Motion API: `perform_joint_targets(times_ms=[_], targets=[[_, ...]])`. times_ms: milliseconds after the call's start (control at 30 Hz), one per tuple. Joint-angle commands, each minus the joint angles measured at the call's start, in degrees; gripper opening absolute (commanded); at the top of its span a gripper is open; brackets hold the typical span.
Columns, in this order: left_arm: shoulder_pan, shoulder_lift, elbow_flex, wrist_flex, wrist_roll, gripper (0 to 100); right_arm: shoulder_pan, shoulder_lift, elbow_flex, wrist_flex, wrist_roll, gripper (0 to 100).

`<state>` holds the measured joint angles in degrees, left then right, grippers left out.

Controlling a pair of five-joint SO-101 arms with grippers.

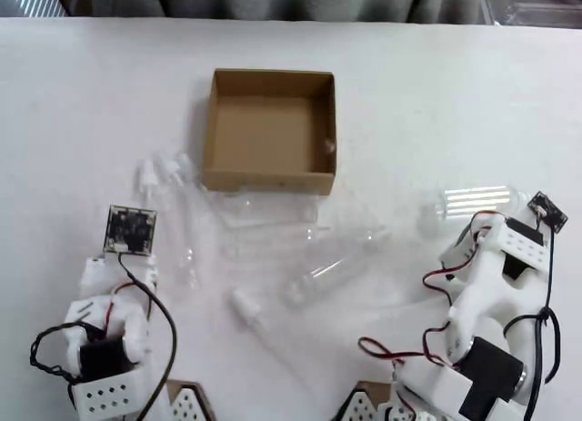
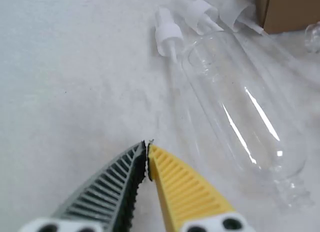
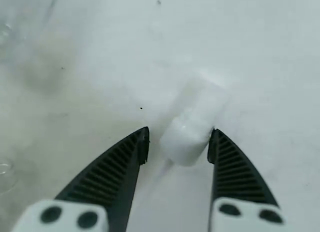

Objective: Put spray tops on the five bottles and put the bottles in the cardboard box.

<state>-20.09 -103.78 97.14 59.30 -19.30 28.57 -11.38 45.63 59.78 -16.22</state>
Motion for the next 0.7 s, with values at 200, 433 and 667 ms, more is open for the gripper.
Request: perform_joint_targets(times_ms=[200, 433, 667], targets=[[-0.57, -0.75, -0.18, -0.7, -0.35, 2, 0.04, 0.31, -1.67, -1.89, 0.7, 1.2], [-0.57, -0.75, -0.18, -0.62, -0.35, 2, -0.4, 9.1, -6.33, -1.54, 10.11, 1.5], [-0.57, -0.75, -0.18, -0.53, -0.35, 2, -3.65, 12.0, -14.33, 5.93, 50.2, 1.9]])
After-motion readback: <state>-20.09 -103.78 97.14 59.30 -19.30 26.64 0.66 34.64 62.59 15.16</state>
